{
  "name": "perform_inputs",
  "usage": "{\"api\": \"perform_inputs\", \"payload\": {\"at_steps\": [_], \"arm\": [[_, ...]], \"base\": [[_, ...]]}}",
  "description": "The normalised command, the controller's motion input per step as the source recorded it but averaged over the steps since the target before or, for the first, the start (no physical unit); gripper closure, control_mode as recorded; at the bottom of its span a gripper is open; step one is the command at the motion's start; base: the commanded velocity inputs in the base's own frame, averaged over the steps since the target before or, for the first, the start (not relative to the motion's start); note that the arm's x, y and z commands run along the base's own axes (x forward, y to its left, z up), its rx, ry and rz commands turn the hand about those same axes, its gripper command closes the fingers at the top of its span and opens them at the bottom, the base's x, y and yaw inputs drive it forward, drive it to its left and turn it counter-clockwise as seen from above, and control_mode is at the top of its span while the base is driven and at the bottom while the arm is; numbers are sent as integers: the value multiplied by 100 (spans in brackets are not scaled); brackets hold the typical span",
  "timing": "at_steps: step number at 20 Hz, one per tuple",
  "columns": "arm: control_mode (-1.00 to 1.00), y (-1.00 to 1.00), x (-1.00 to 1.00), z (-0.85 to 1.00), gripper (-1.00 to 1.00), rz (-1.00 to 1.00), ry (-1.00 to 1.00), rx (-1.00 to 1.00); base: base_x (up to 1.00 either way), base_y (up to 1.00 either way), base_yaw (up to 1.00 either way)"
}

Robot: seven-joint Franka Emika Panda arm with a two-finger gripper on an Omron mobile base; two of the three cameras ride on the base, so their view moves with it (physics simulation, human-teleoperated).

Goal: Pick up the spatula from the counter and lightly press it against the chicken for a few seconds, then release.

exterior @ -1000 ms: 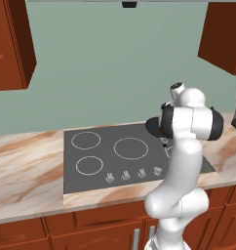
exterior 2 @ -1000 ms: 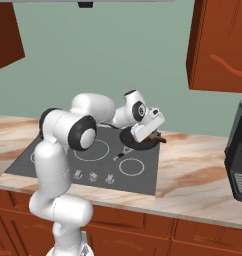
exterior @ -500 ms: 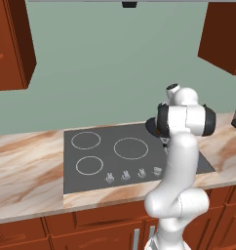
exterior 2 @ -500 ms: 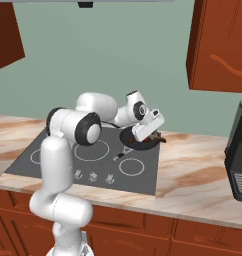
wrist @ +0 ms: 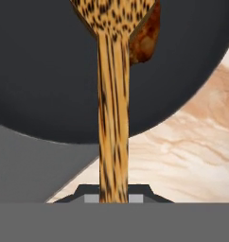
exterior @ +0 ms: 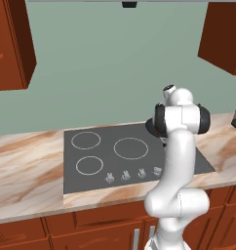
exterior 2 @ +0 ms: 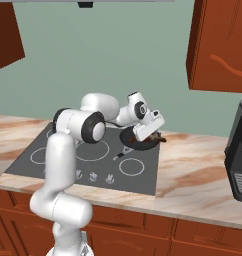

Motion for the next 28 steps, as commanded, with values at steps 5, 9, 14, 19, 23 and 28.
{"api": "perform_inputs", "payload": {"at_steps": [5,9,14,19,23,28], "arm": [[-100,-4,27,-10,100,0,4,0],[-100,-6,14,-13,100,0,0,0],[-100,-17,0,-12,100,1,1,0],[-100,-8,0,-16,100,1,2,0],[-100,-5,0,-18,100,1,3,0],[-100,-9,0,-13,100,1,2,0]], "base": [[0,0,0],[0,0,0],[0,0,0],[0,0,0],[0,0,0],[0,0,0]]}}
